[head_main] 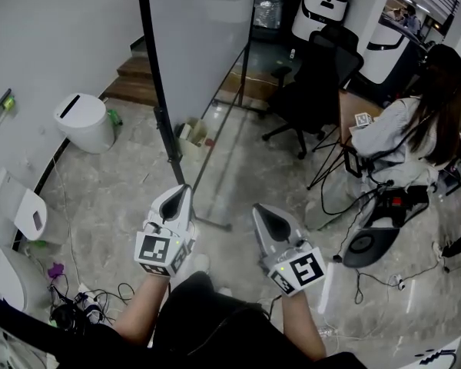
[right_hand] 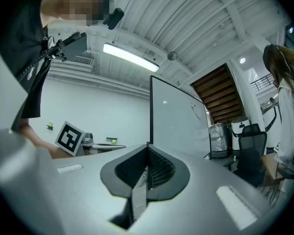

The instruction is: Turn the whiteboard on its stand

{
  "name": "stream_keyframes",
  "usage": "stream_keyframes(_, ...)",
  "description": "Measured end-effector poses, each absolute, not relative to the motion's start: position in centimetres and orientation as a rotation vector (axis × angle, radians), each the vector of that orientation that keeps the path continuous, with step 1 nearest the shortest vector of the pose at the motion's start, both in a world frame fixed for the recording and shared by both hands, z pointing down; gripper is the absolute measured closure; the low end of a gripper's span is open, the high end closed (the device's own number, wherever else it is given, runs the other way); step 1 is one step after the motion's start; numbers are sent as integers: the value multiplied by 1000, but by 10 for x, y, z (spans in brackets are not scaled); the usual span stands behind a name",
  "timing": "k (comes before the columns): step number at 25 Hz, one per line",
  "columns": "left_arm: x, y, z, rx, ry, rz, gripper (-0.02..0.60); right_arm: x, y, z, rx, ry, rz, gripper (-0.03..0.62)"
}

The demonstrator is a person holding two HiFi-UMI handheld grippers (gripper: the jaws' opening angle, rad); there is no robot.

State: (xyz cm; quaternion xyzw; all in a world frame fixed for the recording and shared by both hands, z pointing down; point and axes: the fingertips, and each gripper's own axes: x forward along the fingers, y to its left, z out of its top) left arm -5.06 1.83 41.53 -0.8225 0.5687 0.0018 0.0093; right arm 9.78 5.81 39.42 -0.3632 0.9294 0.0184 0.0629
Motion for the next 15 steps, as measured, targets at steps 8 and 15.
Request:
stream_keyframes(8,-56,11,413,-2572,1755,-5,578,92,51,392,-1116,2804,65,586)
stream_keyframes(15,-74,-4,415,-2580,1721,10,578,78,35,391,-1142,2803,62,586)
